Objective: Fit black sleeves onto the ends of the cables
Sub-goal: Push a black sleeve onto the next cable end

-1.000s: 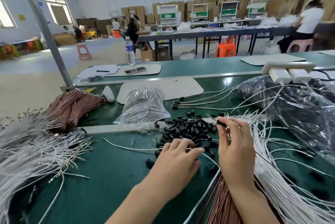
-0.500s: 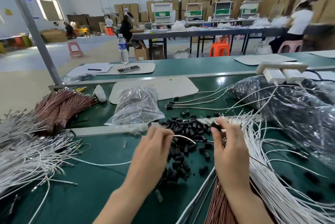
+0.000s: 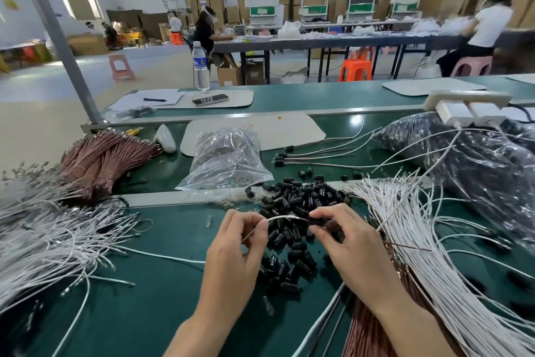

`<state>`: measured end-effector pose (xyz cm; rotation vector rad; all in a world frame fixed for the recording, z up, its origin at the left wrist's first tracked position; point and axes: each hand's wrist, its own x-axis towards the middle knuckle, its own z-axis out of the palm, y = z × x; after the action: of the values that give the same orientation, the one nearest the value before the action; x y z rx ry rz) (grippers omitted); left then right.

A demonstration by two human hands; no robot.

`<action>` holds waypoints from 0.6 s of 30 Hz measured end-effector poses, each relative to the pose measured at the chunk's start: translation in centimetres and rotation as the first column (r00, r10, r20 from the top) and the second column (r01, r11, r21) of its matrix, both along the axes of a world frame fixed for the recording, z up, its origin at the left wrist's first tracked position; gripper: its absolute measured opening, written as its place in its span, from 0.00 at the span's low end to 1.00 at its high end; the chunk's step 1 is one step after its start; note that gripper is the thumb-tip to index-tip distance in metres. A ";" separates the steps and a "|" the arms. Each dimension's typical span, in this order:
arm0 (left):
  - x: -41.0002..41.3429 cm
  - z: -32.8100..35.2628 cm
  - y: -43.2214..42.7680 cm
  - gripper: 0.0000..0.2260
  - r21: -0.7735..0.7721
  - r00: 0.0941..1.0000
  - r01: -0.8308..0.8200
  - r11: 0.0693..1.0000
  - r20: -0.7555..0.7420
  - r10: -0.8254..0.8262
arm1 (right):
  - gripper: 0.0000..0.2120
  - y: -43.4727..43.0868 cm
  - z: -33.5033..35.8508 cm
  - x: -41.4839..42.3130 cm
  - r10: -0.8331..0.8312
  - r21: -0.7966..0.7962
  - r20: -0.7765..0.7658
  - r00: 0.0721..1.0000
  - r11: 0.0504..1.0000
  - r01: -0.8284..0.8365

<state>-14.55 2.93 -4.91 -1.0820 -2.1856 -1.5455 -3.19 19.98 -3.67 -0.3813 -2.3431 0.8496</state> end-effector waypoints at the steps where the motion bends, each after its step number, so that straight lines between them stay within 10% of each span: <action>1: 0.0 0.0 0.0 0.06 -0.004 1.000 0.003 1.000 -0.003 -0.003 | 0.11 -0.1 0.0 0.0 0.007 -0.004 -0.003 1.000 1.000 -0.007; 18: -0.2 -0.1 -0.1 0.05 0.024 0.988 0.073 0.997 0.136 -0.075 | 0.11 -1.3 0.2 0.2 0.021 0.029 -0.028 0.999 0.999 -0.020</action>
<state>-14.72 2.85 -5.03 -1.0926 -2.2372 -1.7169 -3.00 18.72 -3.43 -0.3309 -2.3339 0.8245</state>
